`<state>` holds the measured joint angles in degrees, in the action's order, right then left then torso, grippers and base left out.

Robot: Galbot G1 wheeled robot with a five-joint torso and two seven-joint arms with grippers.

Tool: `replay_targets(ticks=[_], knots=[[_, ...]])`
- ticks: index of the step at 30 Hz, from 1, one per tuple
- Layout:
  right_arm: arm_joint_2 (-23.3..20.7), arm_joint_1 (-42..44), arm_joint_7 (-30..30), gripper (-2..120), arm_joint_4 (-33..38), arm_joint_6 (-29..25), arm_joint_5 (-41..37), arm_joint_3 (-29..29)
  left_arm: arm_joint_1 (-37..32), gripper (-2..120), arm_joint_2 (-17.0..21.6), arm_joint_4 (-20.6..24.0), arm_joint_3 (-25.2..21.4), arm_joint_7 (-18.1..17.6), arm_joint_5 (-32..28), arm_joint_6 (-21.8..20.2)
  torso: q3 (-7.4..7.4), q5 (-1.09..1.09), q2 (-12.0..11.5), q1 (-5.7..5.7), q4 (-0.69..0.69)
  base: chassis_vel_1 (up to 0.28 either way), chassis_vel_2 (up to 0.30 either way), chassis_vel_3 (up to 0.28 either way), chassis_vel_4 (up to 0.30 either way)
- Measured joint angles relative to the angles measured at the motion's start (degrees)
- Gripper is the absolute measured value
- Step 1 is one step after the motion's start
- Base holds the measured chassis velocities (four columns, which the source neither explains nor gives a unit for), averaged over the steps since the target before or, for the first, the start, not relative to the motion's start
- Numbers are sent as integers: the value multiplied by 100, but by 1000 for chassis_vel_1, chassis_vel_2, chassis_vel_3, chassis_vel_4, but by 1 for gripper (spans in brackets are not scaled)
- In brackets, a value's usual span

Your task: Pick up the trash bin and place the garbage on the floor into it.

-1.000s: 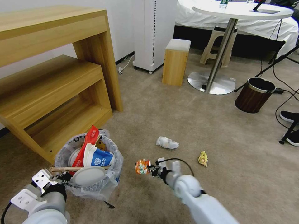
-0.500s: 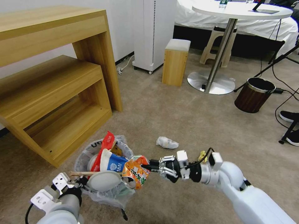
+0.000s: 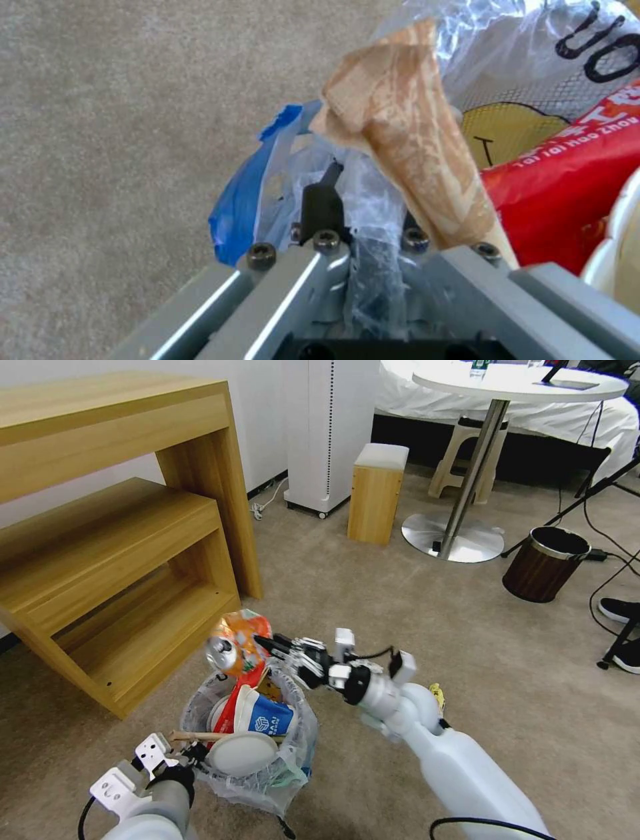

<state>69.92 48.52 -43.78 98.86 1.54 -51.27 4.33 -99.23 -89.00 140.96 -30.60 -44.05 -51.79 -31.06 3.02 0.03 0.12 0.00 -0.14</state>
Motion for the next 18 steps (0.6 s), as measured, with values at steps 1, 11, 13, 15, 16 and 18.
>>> replay_targets(ticks=[1, 11, 13, 15, 16, 18], knots=[[11, -43, 1, 7, -58, 11, 109, 35, -2, 1, 0, 17, 9, 1, 2, 0, 0, 0, 0, 0, 0, 0, 0, 0, 0], [43, -191, 13, 18, -475, 54, 828, 132, 0, 1, 19, 113, 63, 9, 0, 2, 0, 0, 0, 0, 0, 0, 0, 0, 0], [31, -187, -10, 27, -499, 67, 915, 149, 8, 1, 13, 118, 105, 13, 17, 2, 0, 1, 0, 0, 0, 0, 0, 0, 0], [23, -180, -57, 33, -502, 77, 958, 152, 18, 1, 8, 121, 133, 15, 33, 2, 0, 1, 0, 0, -1, 0, 0, 0, 0], [17, -178, -85, 35, -502, 83, 980, 152, 24, 1, 5, 121, 143, 15, 38, 2, 0, 1, 0, 0, 0, 0, 0, 0, 0], [11, -178, -122, 39, -502, 94, 999, 152, 32, 1, 2, 121, 151, 17, 44, 2, 0, 1, 0, 0, 0, 0, 0, 0, 0]])
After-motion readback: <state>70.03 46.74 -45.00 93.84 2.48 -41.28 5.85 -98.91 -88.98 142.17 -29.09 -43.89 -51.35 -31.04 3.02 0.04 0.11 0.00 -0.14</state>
